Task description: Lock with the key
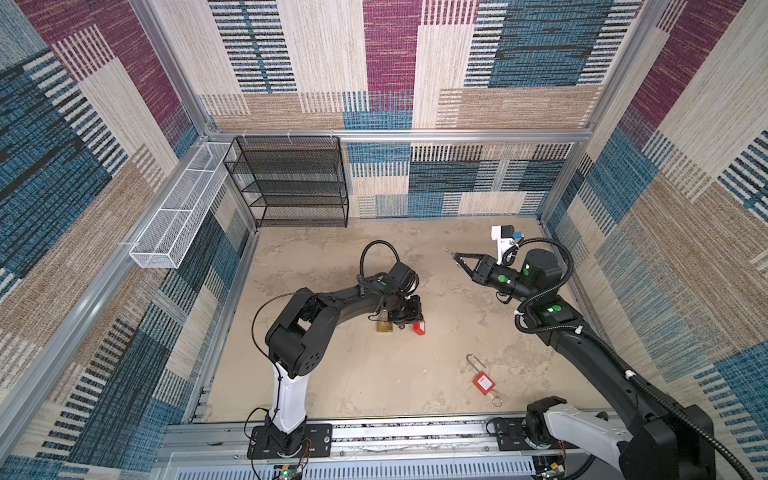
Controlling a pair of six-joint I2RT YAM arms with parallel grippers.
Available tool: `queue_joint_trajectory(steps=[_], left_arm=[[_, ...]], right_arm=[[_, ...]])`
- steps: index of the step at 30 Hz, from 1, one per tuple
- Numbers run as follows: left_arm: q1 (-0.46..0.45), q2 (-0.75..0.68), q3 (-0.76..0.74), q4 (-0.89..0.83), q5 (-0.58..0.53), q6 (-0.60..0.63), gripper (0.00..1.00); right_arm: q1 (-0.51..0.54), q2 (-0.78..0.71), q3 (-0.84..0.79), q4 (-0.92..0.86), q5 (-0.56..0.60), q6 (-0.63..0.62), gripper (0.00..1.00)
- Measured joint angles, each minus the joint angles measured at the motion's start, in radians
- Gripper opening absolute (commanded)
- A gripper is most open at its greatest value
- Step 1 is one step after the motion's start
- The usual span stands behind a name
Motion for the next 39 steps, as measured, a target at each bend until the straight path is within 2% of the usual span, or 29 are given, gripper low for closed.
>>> queue_joint_trajectory(steps=[9, 15, 17, 19, 29, 39], left_arm=[[0.005, 0.0, -0.008, 0.043, 0.012, -0.022, 0.19], [0.013, 0.0, -0.022, 0.062, 0.014, -0.03, 0.31], [0.016, 0.0, -0.023, 0.07, 0.014, -0.03, 0.4], [0.016, 0.0, -0.024, 0.072, 0.014, -0.03, 0.44], [0.016, -0.039, -0.005, 0.013, -0.065, -0.021, 0.51], [0.014, -0.05, 0.004, -0.036, -0.119, -0.014, 0.53]], right_arm=[[-0.005, -0.001, 0.0, 0.0, -0.002, -0.003, 0.0], [-0.006, -0.001, 0.0, 0.0, -0.002, -0.003, 0.0], [-0.007, -0.001, 0.0, 0.0, -0.002, -0.003, 0.0], [-0.007, -0.001, 0.0, 0.0, -0.002, -0.003, 0.0], [-0.011, 0.0, 0.0, 0.0, -0.002, -0.003, 0.0], [-0.015, 0.002, -0.011, 0.0, -0.002, -0.003, 0.0]])
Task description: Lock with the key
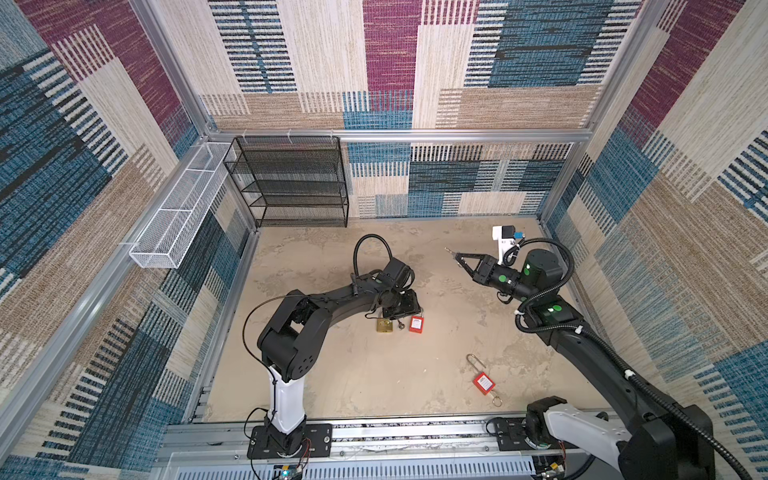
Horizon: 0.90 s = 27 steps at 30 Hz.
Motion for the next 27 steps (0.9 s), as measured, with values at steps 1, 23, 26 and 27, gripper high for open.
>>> queue_joint_trajectory(steps=[1, 23, 26, 27], left_arm=[[-0.004, -0.002, 0.003, -0.006, -0.016, 0.003, 0.54], [-0.194, 0.256, 0.46, -0.402, -0.509, 0.196, 0.71], [-0.197, 0.283, 0.484, -0.425, -0.525, 0.216, 0.71], [-0.197, 0.288, 0.488, -0.431, -0.529, 0.217, 0.71]], right_arm=[[-0.002, 0.0, -0.003, -0.001, 0.0, 0.0, 0.0], [-0.143, -0.033, -0.047, -0.006, -0.09, -0.01, 0.0], [-0.15, -0.029, -0.048, -0.006, -0.102, -0.01, 0.0], [-0.151, -0.029, -0.048, -0.006, -0.105, -0.01, 0.0]])
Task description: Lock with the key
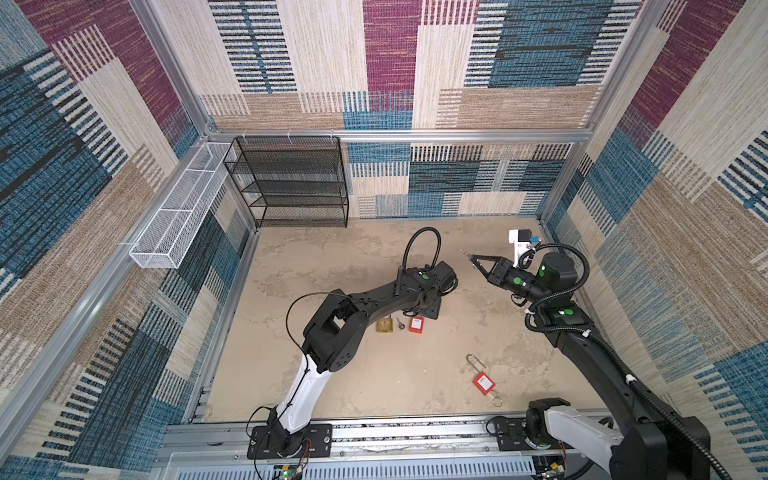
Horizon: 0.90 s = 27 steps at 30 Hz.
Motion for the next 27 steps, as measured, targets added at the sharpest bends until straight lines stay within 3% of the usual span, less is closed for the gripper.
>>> queue_joint_trajectory(steps=[27], left_arm=[[0.009, 0.053, 0.056, -0.101, -0.065, 0.002, 0.7]], right_arm=[[-0.011, 0.007, -0.004, 0.012, -0.031, 0.014, 0.0]])
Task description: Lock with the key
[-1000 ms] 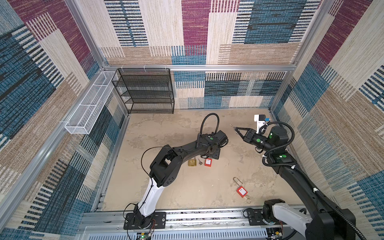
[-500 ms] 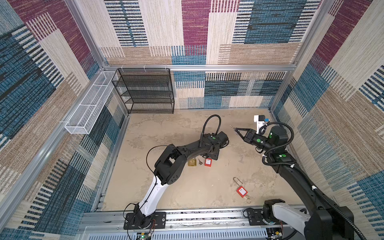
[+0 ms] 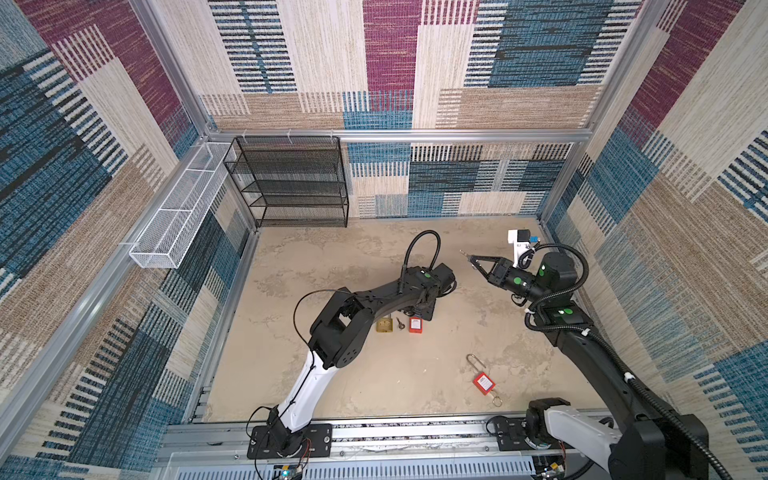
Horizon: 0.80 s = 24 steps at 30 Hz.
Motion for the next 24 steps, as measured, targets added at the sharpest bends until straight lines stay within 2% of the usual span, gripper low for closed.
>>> queue_joint_trajectory(steps=[5, 9, 14, 19, 24], left_arm=[[0.002, -0.042, 0.0, -0.004, 0.009, -0.003, 0.7], [0.011, -0.14, -0.047, 0.032, 0.028, -0.004, 0.7], [0.058, -0.306, -0.208, 0.14, 0.093, -0.021, 0.69], [0.09, -0.484, -0.407, 0.276, 0.16, -0.063, 0.69], [0.098, -0.567, -0.482, 0.329, 0.182, -0.079, 0.69]], right_arm=[[-0.001, -0.019, 0.0, -0.01, 0.006, 0.0, 0.0], [-0.004, -0.069, 0.0, -0.029, 0.055, 0.001, 0.0], [-0.004, -0.103, -0.044, -0.029, 0.102, 0.013, 0.0], [0.009, -0.1, -0.172, -0.044, 0.132, 0.059, 0.0], [0.118, -0.045, -0.278, -0.021, 0.202, 0.082, 0.0]])
